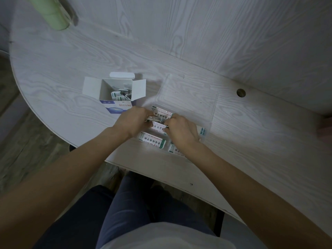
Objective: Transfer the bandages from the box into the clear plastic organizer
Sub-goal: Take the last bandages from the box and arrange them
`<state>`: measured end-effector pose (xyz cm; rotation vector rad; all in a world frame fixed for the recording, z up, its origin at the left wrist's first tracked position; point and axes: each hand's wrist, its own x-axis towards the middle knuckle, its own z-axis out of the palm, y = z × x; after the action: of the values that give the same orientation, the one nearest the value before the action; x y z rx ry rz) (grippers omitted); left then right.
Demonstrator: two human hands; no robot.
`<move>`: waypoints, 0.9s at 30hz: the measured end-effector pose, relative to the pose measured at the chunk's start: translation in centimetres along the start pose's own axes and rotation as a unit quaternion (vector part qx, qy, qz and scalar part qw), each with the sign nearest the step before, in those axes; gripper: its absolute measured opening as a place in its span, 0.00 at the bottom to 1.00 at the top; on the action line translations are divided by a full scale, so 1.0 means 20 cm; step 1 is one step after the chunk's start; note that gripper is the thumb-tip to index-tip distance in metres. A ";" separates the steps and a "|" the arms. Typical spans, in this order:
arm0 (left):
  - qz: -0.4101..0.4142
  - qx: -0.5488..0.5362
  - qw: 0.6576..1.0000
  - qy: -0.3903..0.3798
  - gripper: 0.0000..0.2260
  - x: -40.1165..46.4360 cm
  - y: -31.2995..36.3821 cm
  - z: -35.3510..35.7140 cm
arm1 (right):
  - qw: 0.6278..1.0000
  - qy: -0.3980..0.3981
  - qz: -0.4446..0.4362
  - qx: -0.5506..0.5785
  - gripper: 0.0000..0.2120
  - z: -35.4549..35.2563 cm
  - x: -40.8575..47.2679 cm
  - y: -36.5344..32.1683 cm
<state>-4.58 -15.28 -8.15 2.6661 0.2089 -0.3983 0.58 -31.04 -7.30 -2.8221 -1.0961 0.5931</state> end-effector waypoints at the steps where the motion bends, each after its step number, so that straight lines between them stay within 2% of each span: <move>1: 0.004 0.004 1.000 0.000 0.10 0.00 0.00 0.00 | 1.000 0.000 -0.002 -0.006 0.14 0.00 0.00 0.00; 9: -0.004 0.011 1.000 -0.002 0.10 0.00 -0.02 -0.02 | 1.000 -0.012 0.011 0.018 0.14 0.00 -0.01 -0.01; 14: -0.010 -0.015 1.000 -0.016 0.05 0.00 -0.02 -0.02 | 0.999 -0.017 0.018 0.035 0.14 -0.01 -0.02 -0.01; 27: -0.004 -0.089 0.995 0.035 0.06 -0.06 -0.01 -0.06 | 0.998 -0.007 0.030 0.049 0.12 -0.03 -0.04 -0.02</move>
<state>-5.41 -14.62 -6.78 2.5055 0.2626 -0.2756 0.12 -31.23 -6.47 -2.7799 -0.9584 0.6530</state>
